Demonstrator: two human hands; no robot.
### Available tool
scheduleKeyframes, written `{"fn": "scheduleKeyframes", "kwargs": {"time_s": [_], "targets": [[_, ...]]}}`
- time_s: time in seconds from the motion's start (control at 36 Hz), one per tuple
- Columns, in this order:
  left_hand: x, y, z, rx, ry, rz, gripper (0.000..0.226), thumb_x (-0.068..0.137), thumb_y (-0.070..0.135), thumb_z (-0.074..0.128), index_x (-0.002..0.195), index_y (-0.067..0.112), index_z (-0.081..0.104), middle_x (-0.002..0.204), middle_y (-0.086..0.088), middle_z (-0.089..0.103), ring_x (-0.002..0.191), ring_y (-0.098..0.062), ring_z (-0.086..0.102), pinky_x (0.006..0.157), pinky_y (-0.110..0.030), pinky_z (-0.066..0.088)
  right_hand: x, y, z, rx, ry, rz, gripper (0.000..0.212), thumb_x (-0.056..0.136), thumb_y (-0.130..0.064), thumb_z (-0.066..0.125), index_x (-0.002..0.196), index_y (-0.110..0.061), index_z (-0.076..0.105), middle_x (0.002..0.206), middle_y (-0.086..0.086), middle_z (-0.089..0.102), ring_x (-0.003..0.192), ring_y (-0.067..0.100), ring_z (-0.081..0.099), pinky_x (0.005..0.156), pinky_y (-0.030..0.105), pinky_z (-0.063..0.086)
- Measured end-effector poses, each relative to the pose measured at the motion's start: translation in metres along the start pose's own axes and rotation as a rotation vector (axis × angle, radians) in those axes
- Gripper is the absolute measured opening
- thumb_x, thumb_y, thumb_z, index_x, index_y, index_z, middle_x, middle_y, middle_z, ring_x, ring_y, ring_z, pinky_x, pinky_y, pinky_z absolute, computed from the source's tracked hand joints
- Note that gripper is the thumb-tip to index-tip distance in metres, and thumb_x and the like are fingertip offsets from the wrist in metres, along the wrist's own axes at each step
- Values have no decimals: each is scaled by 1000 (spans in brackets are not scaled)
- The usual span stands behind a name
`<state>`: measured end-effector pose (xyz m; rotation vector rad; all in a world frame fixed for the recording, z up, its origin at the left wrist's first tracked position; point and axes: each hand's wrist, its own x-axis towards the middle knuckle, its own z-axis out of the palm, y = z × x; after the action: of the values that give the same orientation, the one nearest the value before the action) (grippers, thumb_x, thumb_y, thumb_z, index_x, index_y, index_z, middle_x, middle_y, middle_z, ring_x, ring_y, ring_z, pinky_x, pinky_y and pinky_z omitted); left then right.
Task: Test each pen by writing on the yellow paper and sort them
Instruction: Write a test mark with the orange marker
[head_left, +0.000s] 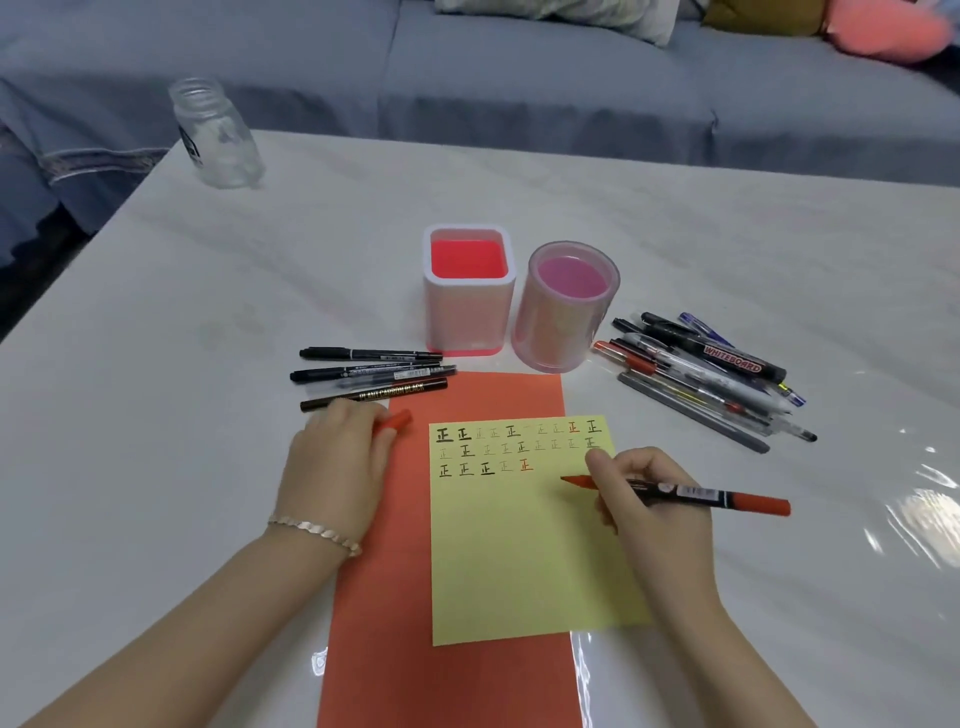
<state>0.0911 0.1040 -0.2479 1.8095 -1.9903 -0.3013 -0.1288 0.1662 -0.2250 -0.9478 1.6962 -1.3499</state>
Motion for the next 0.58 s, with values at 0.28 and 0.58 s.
{"fn": "scheduleKeyframes", "kwargs": {"time_s": [0.28,0.58], "targets": [[-28,52,-26,-565,-85,54,31,86,12,60,83,42,51,86,16,61,81,-3,54,65,-6,39,-16,-34,5,260,-201,74,56,78,-68,47,74,-19,75,74,13,73,73,25,70,54,21,50],[-35,62,-28,-530,-62,237,25,86,13,62,91,36,56,82,26,53,80,16,48,72,-1,36,-21,-41,0,241,-238,-12,58,75,-64,51,72,-10,73,71,16,72,63,19,67,55,19,49]]}}
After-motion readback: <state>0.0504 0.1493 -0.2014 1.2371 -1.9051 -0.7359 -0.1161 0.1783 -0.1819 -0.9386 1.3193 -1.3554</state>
